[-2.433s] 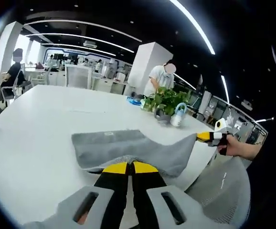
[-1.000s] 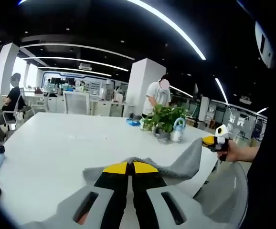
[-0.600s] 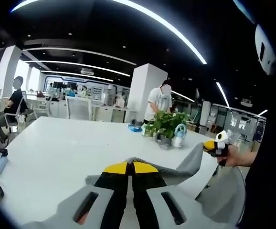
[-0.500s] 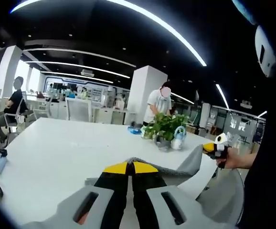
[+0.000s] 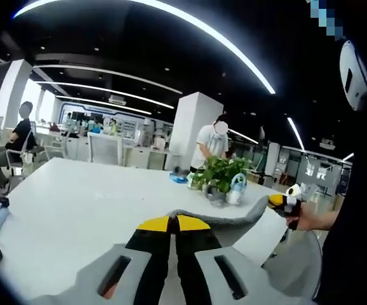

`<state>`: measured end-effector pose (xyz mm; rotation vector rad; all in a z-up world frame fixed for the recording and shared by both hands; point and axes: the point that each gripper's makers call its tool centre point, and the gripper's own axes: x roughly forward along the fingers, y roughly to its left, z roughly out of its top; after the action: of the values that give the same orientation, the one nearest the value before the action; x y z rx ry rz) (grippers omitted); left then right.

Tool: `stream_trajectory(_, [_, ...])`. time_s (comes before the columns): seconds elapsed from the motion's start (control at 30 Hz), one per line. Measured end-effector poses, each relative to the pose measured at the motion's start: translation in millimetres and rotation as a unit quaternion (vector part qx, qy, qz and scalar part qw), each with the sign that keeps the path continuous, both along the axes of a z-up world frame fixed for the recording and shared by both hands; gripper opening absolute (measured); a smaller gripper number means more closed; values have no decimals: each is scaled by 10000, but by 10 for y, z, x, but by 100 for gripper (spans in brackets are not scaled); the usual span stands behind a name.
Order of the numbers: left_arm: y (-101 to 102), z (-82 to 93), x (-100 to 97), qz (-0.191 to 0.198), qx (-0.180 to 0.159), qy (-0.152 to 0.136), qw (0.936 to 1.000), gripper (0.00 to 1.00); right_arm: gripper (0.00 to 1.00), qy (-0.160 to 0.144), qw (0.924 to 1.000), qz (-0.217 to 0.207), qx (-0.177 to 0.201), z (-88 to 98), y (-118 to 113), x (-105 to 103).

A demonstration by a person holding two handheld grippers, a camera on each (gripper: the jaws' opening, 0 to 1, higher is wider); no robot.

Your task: Fold the towel on the table until its edges align and the towel forms a compact rectangular stack.

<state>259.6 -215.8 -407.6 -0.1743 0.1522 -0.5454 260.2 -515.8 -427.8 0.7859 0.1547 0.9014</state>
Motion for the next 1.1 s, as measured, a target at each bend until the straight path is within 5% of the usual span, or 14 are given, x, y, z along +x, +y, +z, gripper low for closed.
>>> stream_trajectory(1.1, [68,-400,301,-61,246,631,9977,2,0,708,9901,-485,-1108,-378,25,258])
